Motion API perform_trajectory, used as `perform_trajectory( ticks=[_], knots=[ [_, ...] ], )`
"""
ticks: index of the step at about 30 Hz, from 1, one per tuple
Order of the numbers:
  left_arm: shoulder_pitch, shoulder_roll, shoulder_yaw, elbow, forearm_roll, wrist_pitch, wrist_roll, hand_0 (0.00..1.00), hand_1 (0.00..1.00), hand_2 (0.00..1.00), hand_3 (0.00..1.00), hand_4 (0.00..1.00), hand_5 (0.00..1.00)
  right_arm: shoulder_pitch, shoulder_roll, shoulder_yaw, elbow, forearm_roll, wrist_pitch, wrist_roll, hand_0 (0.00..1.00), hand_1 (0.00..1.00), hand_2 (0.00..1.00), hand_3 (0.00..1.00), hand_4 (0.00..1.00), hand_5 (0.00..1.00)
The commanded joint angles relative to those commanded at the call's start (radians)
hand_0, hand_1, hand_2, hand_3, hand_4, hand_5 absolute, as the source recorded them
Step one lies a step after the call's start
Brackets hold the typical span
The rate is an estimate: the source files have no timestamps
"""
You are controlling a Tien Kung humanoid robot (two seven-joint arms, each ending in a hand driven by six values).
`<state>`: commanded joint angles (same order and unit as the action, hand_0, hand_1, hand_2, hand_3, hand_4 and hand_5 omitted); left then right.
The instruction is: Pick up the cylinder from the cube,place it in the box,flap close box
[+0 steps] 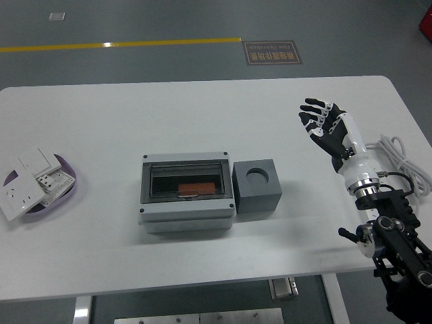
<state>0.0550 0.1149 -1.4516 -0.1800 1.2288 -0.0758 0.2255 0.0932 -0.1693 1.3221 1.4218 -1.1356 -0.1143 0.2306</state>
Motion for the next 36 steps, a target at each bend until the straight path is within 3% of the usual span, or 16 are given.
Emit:
perform_trajectory(
  ticks=[36],
  knots=[
    [-0.011, 0.003, 0.004, 0.0, 0.0, -0.001, 0.0, 0.634, 0.666, 0.591, 0.655, 0.72, 0.289, -0.004, 0.0, 0.014, -0.003, -0.008, -0.009, -0.007, 0.705, 0.638, 0.644, 0.643, 0.718, 0.224]
  ],
)
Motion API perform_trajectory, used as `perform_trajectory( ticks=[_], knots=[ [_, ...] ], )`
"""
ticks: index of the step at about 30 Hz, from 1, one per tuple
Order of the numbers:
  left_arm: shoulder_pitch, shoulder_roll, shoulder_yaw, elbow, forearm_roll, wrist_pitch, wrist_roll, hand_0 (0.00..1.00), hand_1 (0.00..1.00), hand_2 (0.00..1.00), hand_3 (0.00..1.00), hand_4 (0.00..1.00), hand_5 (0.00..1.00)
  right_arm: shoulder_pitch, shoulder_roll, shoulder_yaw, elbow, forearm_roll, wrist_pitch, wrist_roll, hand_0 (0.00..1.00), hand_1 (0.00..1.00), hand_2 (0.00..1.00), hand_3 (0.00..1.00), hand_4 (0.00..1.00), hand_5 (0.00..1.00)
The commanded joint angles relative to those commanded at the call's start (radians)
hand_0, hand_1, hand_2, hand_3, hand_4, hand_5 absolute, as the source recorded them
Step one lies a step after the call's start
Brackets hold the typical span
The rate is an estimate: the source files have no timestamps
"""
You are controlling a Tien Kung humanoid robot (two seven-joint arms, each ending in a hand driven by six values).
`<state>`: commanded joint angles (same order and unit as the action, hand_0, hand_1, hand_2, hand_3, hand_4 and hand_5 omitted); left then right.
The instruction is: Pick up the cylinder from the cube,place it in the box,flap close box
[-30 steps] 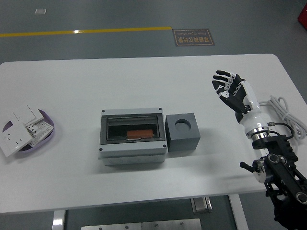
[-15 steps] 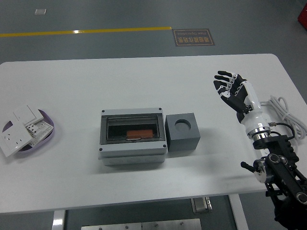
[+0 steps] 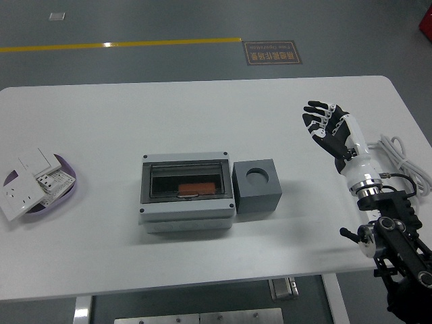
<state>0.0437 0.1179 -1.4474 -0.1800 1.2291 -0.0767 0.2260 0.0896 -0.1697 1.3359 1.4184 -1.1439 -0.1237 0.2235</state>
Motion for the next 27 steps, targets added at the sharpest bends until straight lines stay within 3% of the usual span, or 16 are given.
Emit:
perform_trajectory(
  ticks=[16, 27],
  knots=[
    [-0.009, 0.02, -0.004, 0.0, 0.019, -0.003, 0.001, 0.634, 0.666, 0.592, 0.655, 0.721, 0.289, 0.009, -0.004, -0.004, -0.006, -0.001, -0.014, 0.004, 0.708, 0.637, 0.641, 0.641, 0.701, 0.237],
    [-0.003, 0.013, 0.0, 0.0, 0.004, -0.001, -0.002, 0.634, 0.666, 0.592, 0.655, 0.72, 0.288, 0.001, 0.0, 0.006, -0.002, -0.003, -0.014, 0.004, 0.7, 0.633, 0.639, 0.643, 0.691, 0.25]
  ],
)
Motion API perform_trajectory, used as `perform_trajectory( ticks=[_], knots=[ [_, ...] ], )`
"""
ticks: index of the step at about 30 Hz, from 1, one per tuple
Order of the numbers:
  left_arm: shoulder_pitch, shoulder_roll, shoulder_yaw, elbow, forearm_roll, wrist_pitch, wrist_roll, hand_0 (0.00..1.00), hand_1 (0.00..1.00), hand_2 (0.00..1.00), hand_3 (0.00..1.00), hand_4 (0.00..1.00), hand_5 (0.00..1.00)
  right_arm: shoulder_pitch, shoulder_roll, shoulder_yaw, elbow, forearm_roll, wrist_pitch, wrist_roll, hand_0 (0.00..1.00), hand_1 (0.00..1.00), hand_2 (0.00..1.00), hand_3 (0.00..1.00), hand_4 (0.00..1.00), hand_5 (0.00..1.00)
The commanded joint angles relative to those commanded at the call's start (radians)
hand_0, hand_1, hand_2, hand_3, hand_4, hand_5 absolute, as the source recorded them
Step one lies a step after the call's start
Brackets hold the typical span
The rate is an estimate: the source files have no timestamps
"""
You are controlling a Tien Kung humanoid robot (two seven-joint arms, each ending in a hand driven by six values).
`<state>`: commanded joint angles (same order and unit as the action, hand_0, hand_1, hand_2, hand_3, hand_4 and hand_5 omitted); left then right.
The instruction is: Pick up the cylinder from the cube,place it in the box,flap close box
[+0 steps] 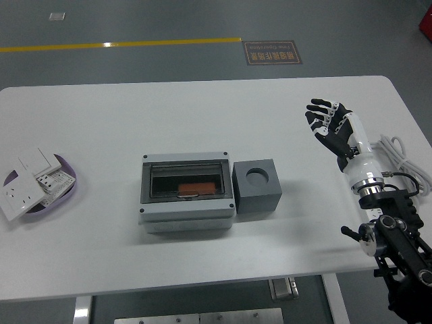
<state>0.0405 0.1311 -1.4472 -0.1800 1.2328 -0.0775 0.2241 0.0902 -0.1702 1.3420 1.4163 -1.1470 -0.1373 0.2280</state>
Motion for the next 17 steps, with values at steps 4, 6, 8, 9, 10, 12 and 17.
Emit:
perform_trajectory(
  ticks=[4, 6, 8, 9, 10, 12, 17],
  knots=[
    [0.002, -0.004, 0.0, 0.0, -0.004, 0.001, 0.0, 0.634, 0.666, 0.592, 0.655, 0.72, 0.288, -0.002, -0.001, 0.002, 0.001, 0.002, 0.0, 0.001, 0.7, 0.633, 0.639, 0.643, 0.691, 0.25],
    [0.003, -0.006, -0.001, 0.0, -0.005, 0.001, 0.0, 0.634, 0.666, 0.592, 0.655, 0.72, 0.287, -0.001, -0.002, 0.004, 0.002, 0.002, 0.001, 0.002, 0.701, 0.632, 0.639, 0.643, 0.684, 0.256],
    [0.005, -0.008, -0.002, 0.0, -0.004, 0.002, 0.001, 0.634, 0.666, 0.592, 0.655, 0.72, 0.287, 0.0, -0.002, 0.006, 0.003, 0.002, 0.001, 0.003, 0.701, 0.632, 0.639, 0.643, 0.684, 0.256],
    [0.005, -0.009, -0.003, 0.0, -0.004, 0.002, 0.001, 0.634, 0.666, 0.592, 0.655, 0.72, 0.287, 0.0, -0.002, 0.008, 0.004, 0.002, 0.002, 0.004, 0.701, 0.632, 0.639, 0.643, 0.684, 0.256],
    [0.006, -0.01, -0.003, 0.0, -0.004, 0.002, 0.001, 0.634, 0.666, 0.592, 0.655, 0.72, 0.287, 0.0, -0.002, 0.01, 0.005, 0.002, 0.002, 0.004, 0.701, 0.632, 0.639, 0.643, 0.684, 0.256],
    [0.006, -0.011, -0.005, 0.0, -0.002, 0.002, 0.001, 0.634, 0.666, 0.592, 0.655, 0.72, 0.287, -0.002, -0.002, 0.014, 0.006, 0.002, 0.003, 0.004, 0.703, 0.631, 0.638, 0.645, 0.678, 0.259],
    [0.006, -0.013, -0.005, 0.0, -0.002, 0.002, 0.0, 0.634, 0.666, 0.592, 0.655, 0.72, 0.287, -0.008, 0.004, 0.027, 0.009, -0.004, 0.006, 0.002, 0.703, 0.631, 0.638, 0.645, 0.678, 0.259]
  ],
)
